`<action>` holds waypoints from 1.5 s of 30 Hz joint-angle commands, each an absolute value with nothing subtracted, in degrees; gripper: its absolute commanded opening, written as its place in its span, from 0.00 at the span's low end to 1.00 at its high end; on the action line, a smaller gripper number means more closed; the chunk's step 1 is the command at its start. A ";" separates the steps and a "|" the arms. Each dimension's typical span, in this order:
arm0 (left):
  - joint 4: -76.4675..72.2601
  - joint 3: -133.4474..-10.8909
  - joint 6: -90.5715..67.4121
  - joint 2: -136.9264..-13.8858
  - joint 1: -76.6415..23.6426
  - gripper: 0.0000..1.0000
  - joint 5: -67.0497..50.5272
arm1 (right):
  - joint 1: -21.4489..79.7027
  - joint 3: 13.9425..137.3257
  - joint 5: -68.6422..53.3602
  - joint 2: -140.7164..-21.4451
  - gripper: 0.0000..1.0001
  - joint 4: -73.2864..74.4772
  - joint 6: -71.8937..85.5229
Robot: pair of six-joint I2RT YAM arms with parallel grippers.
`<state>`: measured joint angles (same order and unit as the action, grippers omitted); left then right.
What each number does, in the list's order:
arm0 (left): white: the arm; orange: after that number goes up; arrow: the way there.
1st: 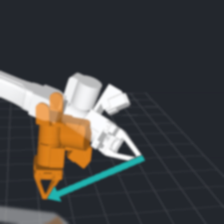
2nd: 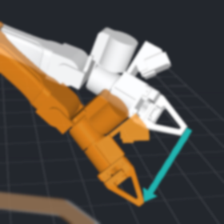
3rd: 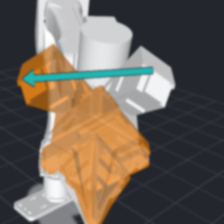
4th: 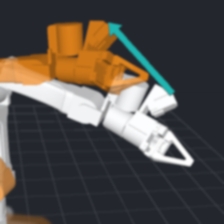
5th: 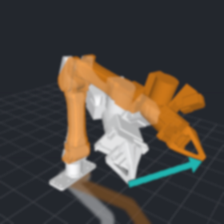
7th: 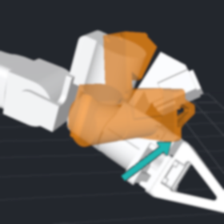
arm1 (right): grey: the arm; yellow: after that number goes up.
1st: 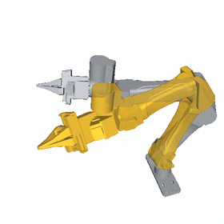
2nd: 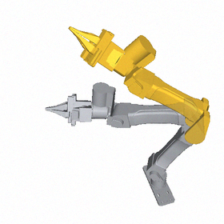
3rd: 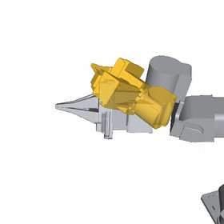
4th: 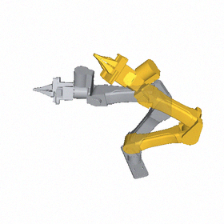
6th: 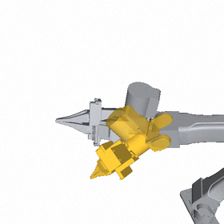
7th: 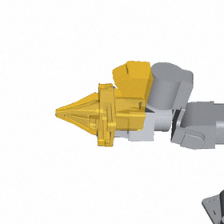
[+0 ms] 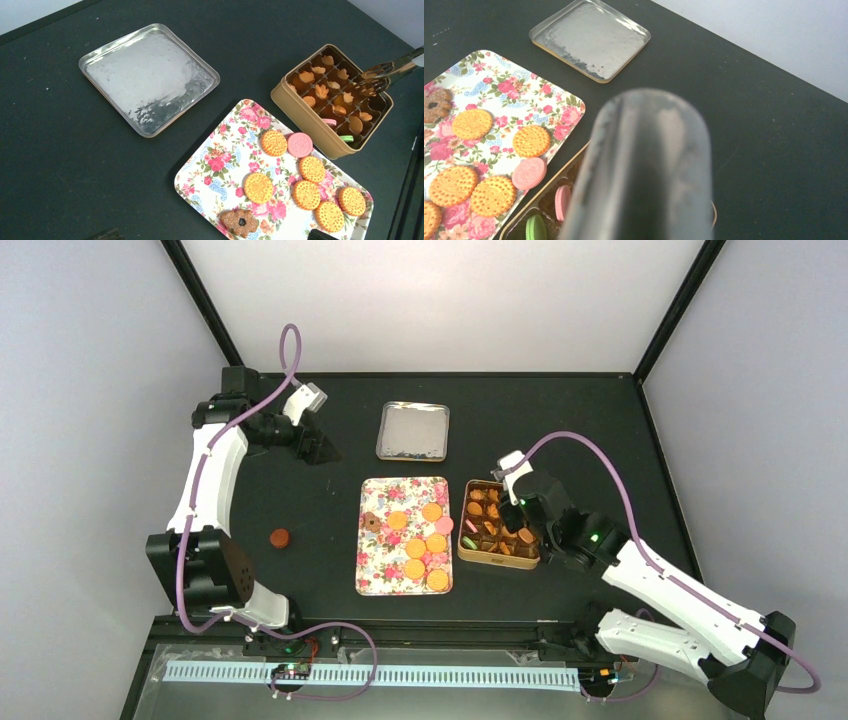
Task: Pack the cookies
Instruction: Adjust the fake cookies in the empty pocket of the box.
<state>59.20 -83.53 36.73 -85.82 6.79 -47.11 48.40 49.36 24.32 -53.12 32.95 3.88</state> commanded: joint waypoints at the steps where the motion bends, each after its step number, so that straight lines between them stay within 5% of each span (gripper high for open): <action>1: 61.71 -86.62 39.26 -84.19 7.26 0.99 -49.49 | 48.16 48.27 23.10 -52.47 0.32 31.81 3.38; 13: 61.56 -86.71 39.21 -84.33 7.24 0.99 -49.31 | 48.19 47.18 25.59 -52.88 0.26 33.43 4.12; 23: 61.52 -86.57 38.86 -84.46 7.23 0.99 -49.30 | 48.17 49.01 27.19 -50.08 0.01 35.27 4.39; 45: 61.44 -86.55 38.85 -84.73 7.17 0.99 -49.07 | 48.18 49.82 16.23 -44.38 0.01 39.71 1.64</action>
<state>60.64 -84.42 37.80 -85.71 6.79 -47.97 48.40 49.95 18.83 -43.77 38.65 2.39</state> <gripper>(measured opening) 0.988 0.160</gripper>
